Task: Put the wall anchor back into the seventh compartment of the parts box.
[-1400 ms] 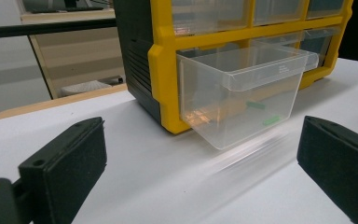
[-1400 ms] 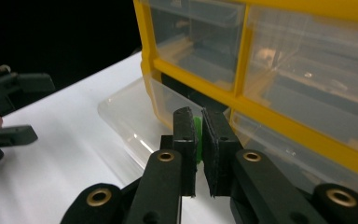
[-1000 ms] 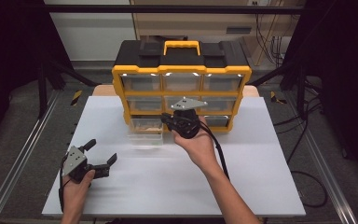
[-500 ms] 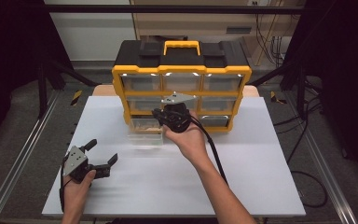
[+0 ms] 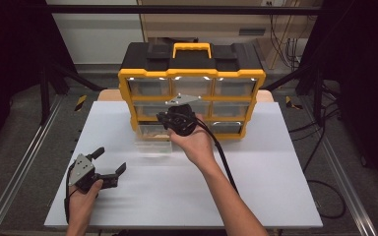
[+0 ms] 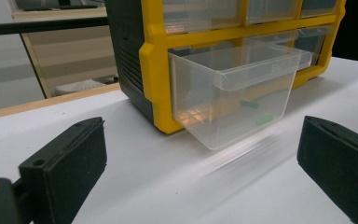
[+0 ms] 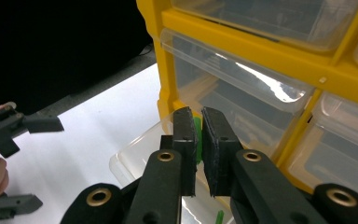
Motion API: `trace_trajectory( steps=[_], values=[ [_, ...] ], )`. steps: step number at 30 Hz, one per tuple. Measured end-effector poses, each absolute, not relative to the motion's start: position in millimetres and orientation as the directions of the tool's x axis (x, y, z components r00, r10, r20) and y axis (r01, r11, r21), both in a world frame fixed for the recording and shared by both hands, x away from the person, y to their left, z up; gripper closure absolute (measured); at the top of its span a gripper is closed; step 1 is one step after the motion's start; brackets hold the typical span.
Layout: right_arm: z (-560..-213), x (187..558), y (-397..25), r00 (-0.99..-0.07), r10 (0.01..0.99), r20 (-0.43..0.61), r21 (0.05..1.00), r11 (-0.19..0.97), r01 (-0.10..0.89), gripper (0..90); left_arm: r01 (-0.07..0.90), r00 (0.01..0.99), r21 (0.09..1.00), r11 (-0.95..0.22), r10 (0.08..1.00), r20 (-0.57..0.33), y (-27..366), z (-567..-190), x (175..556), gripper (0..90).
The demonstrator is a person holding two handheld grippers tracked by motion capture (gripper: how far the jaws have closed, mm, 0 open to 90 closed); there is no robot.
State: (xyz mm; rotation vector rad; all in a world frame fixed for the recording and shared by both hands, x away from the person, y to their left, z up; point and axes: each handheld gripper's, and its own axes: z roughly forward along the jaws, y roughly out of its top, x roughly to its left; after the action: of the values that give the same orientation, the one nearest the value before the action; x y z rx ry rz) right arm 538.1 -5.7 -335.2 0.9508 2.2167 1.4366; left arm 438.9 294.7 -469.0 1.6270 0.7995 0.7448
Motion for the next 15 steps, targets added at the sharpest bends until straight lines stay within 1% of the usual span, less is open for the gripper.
trace_trajectory(
  steps=[3,8,15],
  values=[
    [-333.7,539.0,-5.1,-0.716,0.692,0.090,0.897,0.255,0.360,84.4,0.114,0.578,0.981,-0.158,0.813,0.064,291.9,-468.9,438.6,1.3],
    [-335.7,540.6,-1.7,-0.721,0.688,0.080,0.892,0.273,0.361,84.4,0.113,0.577,0.981,-0.160,0.814,0.066,291.8,-468.7,438.6,1.3],
    [-342.9,543.1,3.6,-0.725,0.686,0.053,0.866,0.330,0.375,84.4,0.109,0.575,0.981,-0.158,0.815,0.068,292.7,-467.9,437.7,1.2]
  ],
)
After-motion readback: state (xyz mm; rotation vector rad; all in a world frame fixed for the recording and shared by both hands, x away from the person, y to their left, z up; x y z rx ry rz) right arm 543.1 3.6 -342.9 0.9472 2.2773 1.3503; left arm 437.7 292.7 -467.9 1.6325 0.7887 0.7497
